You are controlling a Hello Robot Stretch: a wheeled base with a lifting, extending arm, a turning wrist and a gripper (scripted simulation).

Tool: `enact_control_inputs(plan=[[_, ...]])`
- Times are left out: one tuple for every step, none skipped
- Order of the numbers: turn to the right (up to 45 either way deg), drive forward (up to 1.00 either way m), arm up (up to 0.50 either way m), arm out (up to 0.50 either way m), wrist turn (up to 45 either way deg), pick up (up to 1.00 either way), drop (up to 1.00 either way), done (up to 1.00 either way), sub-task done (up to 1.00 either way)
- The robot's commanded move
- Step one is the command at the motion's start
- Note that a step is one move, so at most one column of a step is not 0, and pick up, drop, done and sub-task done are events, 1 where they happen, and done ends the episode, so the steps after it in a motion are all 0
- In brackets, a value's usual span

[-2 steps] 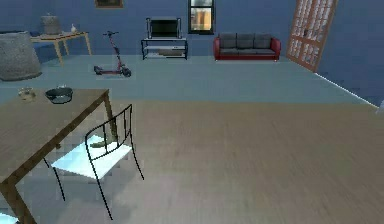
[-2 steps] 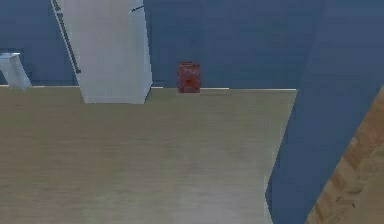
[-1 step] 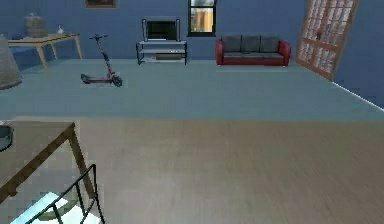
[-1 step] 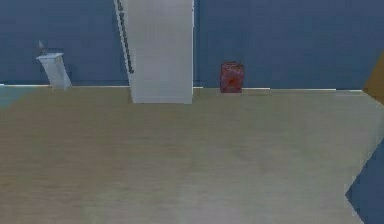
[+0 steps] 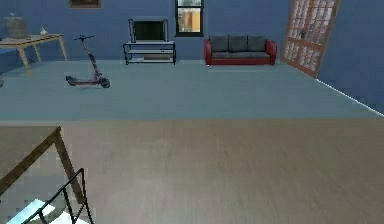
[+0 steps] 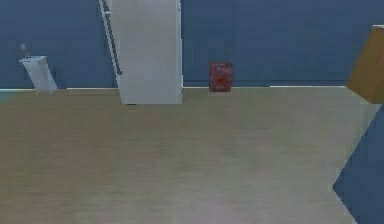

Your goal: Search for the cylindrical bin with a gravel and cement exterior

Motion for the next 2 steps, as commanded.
enact_control_inputs(plan=[[0.0, 1.00, 0.00, 0.00, 0.0, 0.00, 0.00, 0.00, 0.00], [-36.0, 0.00, 0.00, 0.00, 0.0, 0.00, 0.00, 0.00, 0.00]])
